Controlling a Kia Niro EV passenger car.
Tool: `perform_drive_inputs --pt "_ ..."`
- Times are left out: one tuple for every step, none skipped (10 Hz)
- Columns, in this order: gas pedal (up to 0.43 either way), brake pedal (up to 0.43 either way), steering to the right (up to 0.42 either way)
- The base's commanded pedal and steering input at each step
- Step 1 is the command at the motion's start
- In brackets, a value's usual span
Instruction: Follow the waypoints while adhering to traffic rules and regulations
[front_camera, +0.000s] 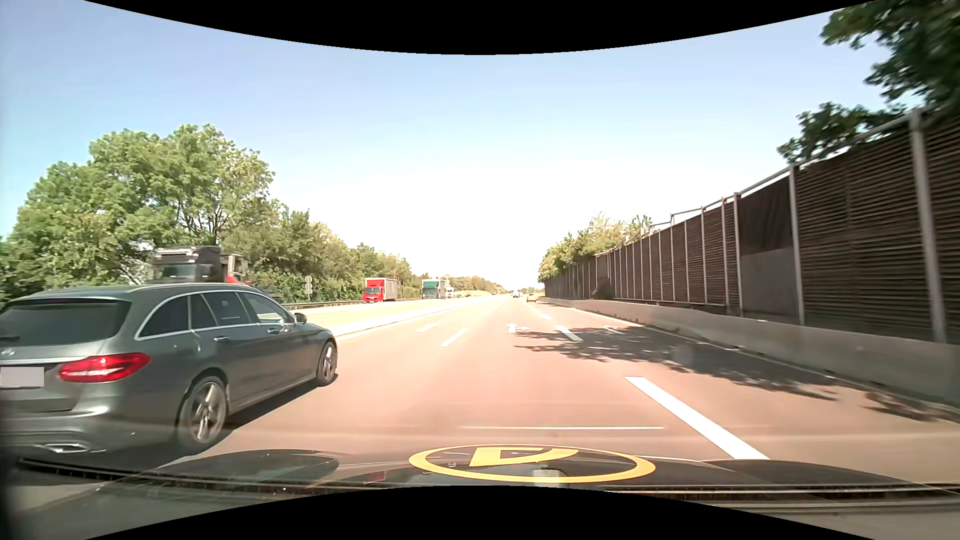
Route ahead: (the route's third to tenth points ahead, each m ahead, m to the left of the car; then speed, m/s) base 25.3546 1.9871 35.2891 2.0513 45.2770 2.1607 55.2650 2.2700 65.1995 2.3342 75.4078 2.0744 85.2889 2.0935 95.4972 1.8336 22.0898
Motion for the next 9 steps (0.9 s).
perform_drive_inputs --pt "0.228 0.000 0.002" --pt "0.228 0.000 0.001" --pt "0.228 0.000 0.001" --pt "0.228 0.000 0.002" --pt "0.228 0.000 0.002" --pt "0.228 0.000 0.001" --pt "0.228 0.000 0.002" --pt "0.228 0.000 0.002" --pt "0.228 0.000 0.001"
